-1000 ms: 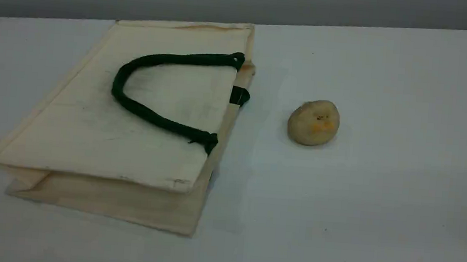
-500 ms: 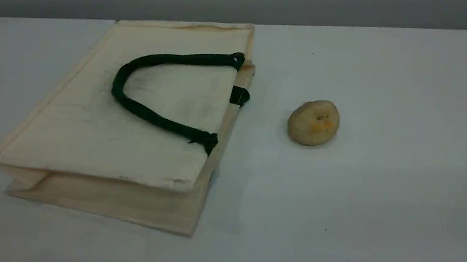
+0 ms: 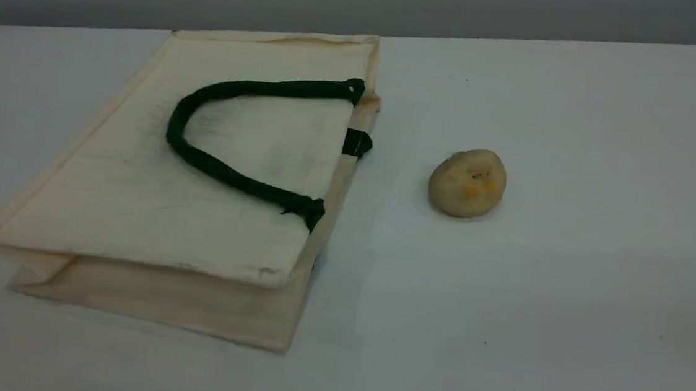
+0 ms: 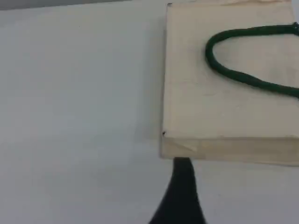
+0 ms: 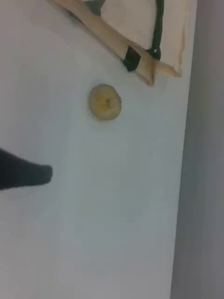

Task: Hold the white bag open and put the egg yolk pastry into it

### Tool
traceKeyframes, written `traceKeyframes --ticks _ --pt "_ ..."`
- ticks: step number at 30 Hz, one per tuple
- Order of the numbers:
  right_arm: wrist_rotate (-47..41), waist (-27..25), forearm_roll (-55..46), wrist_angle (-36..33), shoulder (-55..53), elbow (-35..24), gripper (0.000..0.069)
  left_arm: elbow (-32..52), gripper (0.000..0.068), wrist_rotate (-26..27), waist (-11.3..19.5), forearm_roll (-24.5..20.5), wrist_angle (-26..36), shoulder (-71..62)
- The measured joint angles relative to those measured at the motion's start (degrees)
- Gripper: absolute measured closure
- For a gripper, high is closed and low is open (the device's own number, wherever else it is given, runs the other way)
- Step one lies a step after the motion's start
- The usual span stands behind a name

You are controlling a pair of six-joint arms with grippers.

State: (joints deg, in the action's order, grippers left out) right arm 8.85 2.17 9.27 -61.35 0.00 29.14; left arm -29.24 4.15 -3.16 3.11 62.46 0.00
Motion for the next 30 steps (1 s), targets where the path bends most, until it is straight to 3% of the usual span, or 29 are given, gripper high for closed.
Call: traceKeyframes --ticks 21,27,30 --pt "-2.1 0.1 0.0 0.3 0.0 0.1 0.0114 0.0 0.0124 -0.7 0.0 -0.1 -0.7 -0.2" --pt "-6.5 0.2 -2.0 6.3 -4.7 3.2 0.0114 -2.9 0.0124 -6.0 0.0 -2.5 -8.7 -5.7" --pt "-7.5 0.2 -2.0 8.7 -10.0 5.9 0.0114 -4.5 0.0124 -6.2 0.0 -4.1 -12.2 -11.7"
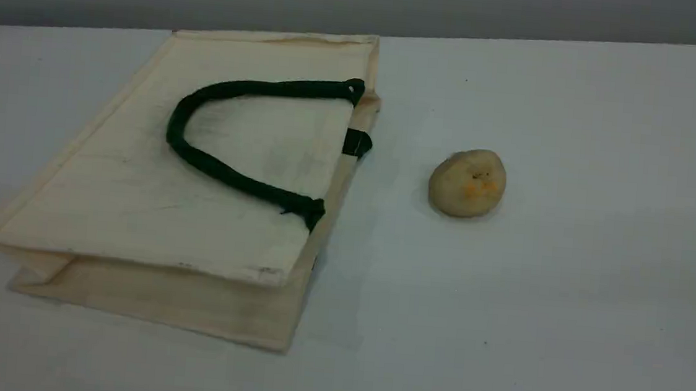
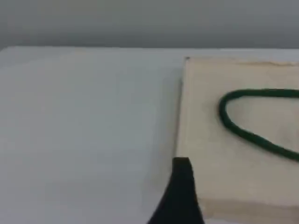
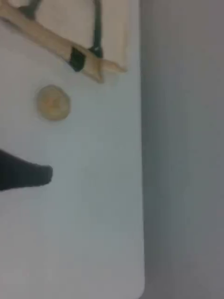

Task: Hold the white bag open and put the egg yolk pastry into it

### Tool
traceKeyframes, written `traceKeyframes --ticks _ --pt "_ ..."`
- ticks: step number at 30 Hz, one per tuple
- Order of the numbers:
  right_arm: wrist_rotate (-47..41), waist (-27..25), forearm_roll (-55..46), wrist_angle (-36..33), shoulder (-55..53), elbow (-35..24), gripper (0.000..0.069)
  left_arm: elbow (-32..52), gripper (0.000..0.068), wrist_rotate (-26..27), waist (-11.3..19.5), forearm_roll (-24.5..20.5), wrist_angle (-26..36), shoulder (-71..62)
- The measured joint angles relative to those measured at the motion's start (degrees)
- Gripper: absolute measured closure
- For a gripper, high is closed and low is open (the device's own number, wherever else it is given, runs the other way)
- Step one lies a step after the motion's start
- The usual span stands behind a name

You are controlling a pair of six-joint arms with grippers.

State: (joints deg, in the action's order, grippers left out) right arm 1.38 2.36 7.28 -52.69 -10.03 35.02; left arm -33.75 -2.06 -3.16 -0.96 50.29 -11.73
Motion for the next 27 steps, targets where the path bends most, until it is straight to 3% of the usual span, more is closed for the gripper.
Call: traceKeyframes --ticks 6,11,19,27 --pt "0.0 0.0 0.5 6.8 -12.2 5.7 0.0114 -5.0 0.0124 -0.2 0.0 -0.2 -3.3 -14.9" --pt "-0.4 0.0 3.9 8.1 -22.2 8.6 0.0114 -9.6 0.0124 -0.2 0.0 -0.2 -3.3 -28.2" --pt "0.0 0.0 6.0 15.7 -33.6 9.4 0.0114 -14.2 0.0124 -0.2 0.0 0.5 -12.1 -47.3" --pt "0.6 0.0 5.9 18.5 -42.7 9.4 0.0114 -18.4 0.0124 -0.2 0.0 1.4 -15.8 -64.9"
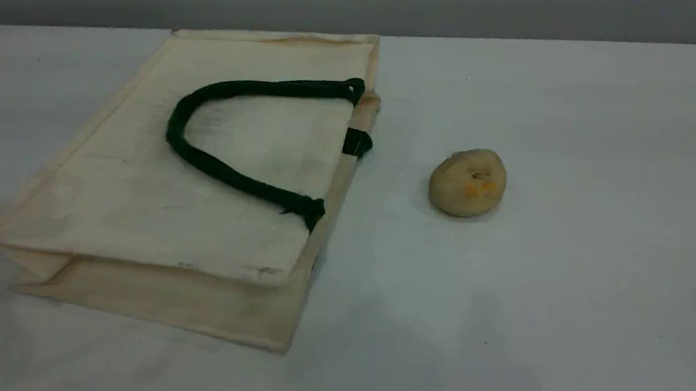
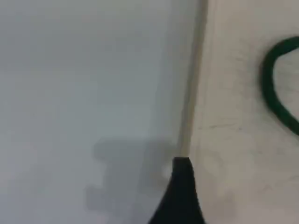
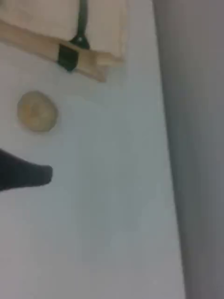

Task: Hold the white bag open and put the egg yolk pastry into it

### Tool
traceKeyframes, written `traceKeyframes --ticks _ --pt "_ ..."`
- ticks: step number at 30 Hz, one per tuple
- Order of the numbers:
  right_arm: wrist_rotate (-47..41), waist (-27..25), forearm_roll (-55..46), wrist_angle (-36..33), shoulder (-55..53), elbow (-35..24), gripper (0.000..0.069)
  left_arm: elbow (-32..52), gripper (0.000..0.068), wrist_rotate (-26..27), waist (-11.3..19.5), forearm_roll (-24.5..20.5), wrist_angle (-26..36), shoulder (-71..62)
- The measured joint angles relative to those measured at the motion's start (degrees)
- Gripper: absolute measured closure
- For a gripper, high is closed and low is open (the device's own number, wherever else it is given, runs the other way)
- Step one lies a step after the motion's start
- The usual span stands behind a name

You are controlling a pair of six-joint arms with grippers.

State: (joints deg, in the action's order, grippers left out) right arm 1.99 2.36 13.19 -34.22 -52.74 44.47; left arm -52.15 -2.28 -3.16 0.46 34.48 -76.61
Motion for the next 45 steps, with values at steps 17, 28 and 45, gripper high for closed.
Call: traceKeyframes --ticks 17,28,45 --pt "0.0 0.0 0.6 6.6 -9.2 0.0 0.0114 -13.3 0.0124 3.5 -2.2 3.0 -1.9 -25.2" --pt "0.0 0.0 0.7 7.6 -9.7 0.0 0.0114 -18.9 0.0124 5.3 -4.6 6.2 -3.1 -37.8" --pt "0.0 0.0 0.7 7.1 -9.7 0.0 0.0114 -26.0 0.0125 4.8 -11.3 6.2 -4.5 -47.2"
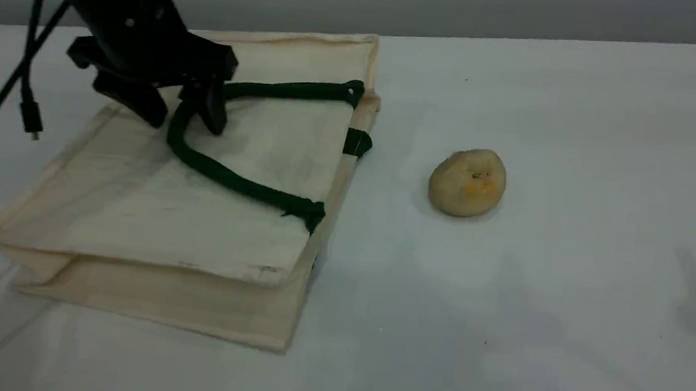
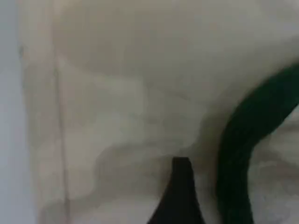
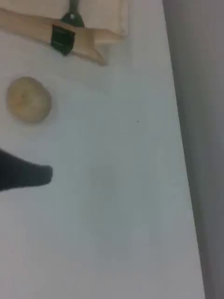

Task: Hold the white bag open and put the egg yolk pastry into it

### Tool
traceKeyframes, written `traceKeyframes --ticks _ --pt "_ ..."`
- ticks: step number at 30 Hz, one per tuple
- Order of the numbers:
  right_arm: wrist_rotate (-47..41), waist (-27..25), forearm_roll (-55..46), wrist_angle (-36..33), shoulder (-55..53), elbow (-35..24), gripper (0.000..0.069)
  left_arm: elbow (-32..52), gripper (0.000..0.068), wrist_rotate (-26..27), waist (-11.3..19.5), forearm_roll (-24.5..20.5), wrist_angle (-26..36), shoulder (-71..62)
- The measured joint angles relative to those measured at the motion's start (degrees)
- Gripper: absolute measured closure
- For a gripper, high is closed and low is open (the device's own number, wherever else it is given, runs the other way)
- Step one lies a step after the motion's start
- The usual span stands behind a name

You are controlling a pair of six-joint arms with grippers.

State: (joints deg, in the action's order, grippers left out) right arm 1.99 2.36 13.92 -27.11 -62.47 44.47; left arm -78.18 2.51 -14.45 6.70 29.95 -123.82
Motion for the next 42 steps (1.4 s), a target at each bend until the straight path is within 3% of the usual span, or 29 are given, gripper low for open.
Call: traceKeyframes --ticks 6,12,21,31,42 --pt "0.0 0.0 0.0 -0.1 0.0 0.0 0.0114 0.0 0.0178 0.1 0.0 -0.3 0.2 -1.0" --pt "0.0 0.0 0.0 -0.1 0.0 0.0 0.0114 0.0 0.0285 0.0 0.0 -0.3 0.2 -1.0" --pt "0.0 0.0 0.0 -0.1 0.0 0.0 0.0114 0.0 0.0584 1.3 0.0 -0.9 4.0 -1.0" --pt "0.6 0.0 -0.2 -0.2 0.0 0.0 0.0114 -9.4 0.059 6.9 0.0 -0.7 16.5 -0.1" --pt "1.8 0.0 -0.5 -0.3 0.0 0.0 0.0114 -27.1 0.059 17.3 0.0 0.0 38.4 4.7"
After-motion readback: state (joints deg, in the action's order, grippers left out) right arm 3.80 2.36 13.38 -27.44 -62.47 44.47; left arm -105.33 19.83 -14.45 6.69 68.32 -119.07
